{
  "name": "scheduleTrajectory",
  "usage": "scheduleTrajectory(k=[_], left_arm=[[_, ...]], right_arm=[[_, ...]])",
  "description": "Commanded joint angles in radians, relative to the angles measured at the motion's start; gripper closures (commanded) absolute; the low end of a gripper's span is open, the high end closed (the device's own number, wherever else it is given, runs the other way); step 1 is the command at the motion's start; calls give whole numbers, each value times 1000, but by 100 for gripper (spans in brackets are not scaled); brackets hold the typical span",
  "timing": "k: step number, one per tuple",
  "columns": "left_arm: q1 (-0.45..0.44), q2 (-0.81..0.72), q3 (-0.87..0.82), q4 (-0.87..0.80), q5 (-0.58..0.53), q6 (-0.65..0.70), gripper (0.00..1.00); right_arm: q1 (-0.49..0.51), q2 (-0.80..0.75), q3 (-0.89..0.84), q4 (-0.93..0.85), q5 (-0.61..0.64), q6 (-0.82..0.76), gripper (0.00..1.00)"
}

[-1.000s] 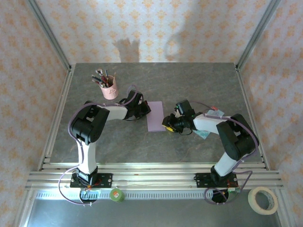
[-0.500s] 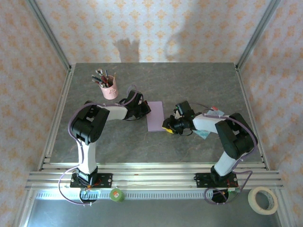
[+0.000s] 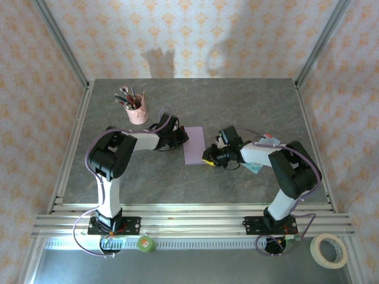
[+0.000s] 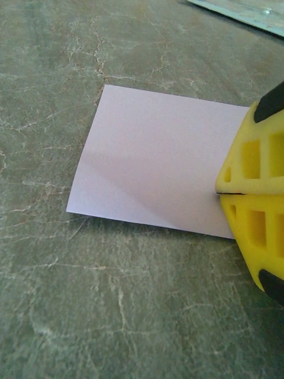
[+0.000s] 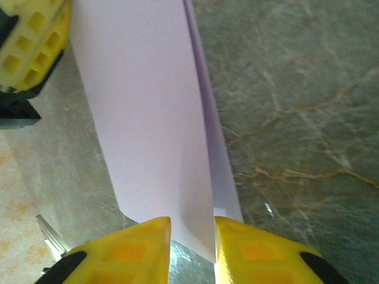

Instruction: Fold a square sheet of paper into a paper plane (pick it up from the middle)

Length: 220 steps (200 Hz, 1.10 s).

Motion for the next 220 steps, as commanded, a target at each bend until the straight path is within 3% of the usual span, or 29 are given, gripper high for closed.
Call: scheduleTrajectory(k=[1,80,150,220], left_arm=[[0,22,-34,-39,-14,-13,95],[2,-21,-26,-14,24,-22,95],[-1,-27,-9,-24,16,-14,95],[1,-24,-4,-26,29,-10,95]], right_arm=[[6,28,46,51,-6,16,78],[3,48,57,5,43,21,86],[-1,9,39,-86,98,34,75],[-3,46,76,-55,98,41,80]])
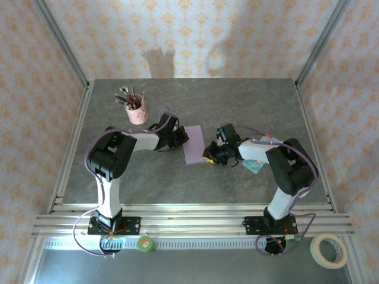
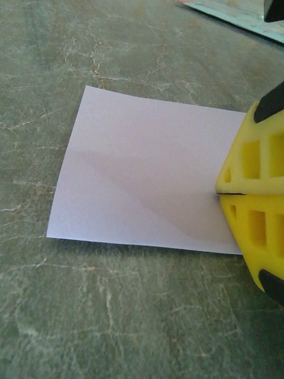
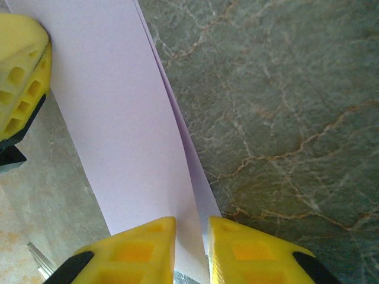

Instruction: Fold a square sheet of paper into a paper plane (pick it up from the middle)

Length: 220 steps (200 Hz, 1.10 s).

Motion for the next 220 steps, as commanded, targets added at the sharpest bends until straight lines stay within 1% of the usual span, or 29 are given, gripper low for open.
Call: scheduleTrajectory(k=[1,13,41,63,92,110,220], left_arm=[[1,-15,-2,-22,18,4,95],[0,-13,0,-21,23,6,95],[3,-31,17,-20,29,11,95],[13,-58,50,-41,-9,38,95],[31,-41,85,-84,-63,70,95],[43,-10,102,-99,-72,81,95],[36,82,126,-96,-7,86,97]], right_arm=[[-2,4,25,-7,28,6,80],[-3,7,27,-4,31,9,82],[-5,-2,19,-6,34,9,91],[-5,-29,-7,-5,43,14,97],[-5,-77,-54,19,47,33,99],[-3,-97,-77,45,38,47,99],[13,-96,-58,123,-34,39,100]])
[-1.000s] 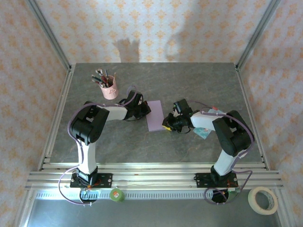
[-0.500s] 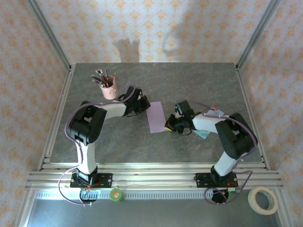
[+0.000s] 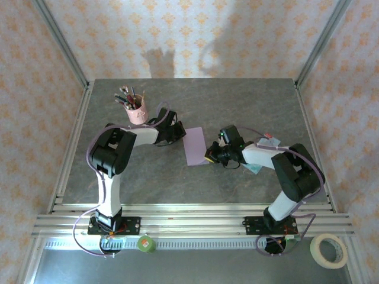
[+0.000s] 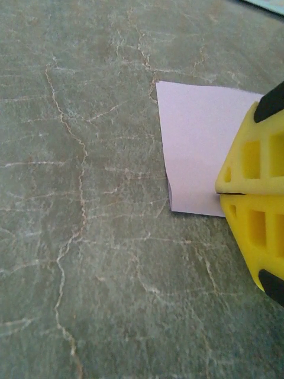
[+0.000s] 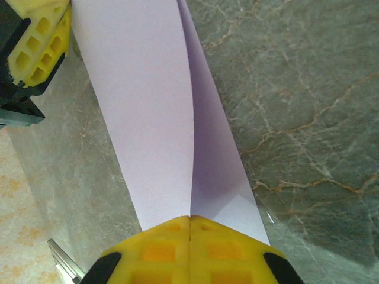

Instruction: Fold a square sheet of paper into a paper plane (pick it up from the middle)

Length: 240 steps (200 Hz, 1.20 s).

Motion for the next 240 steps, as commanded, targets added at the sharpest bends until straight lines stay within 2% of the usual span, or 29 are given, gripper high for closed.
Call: scheduleTrajectory(k=[1,61,130,240], left_arm=[[-10,30,21,-23,17,26,97],[-14,52,21,-24,30,34,97],[-19,67,20,-14,46,30,97],[-19,74,18,-11,48,28,97]], right_arm=[[12,-12,14,40,-28,-3,100],[43,73,82,154,-94,17,100],[63,184,139,253,-45,75,100],[62,250,174,214,33,64,100]])
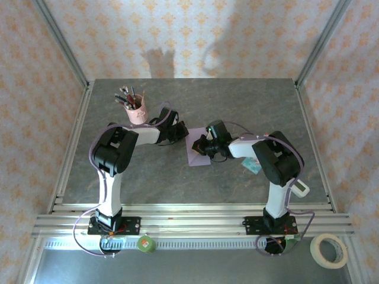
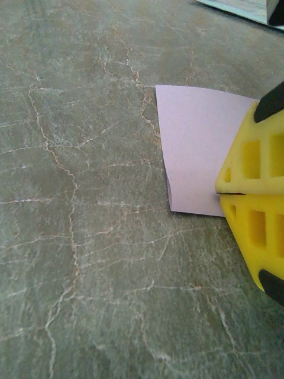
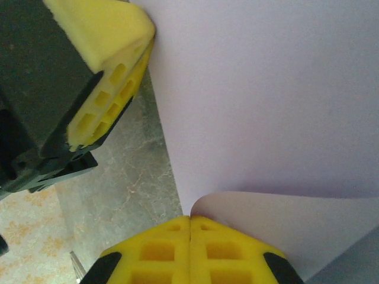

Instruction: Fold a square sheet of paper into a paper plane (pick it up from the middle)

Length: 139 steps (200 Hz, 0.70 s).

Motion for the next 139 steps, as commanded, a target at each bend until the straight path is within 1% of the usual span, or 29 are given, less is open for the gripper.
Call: scheduleTrajectory(k=[1,139], left_arm=[[-11,47,1,-40,-1,12,97],[-11,43,-10,-35,-4,5,97]], right_arm=[[5,10,17,-5,39,-4,100],[4,27,16,-9,51,-5,100]])
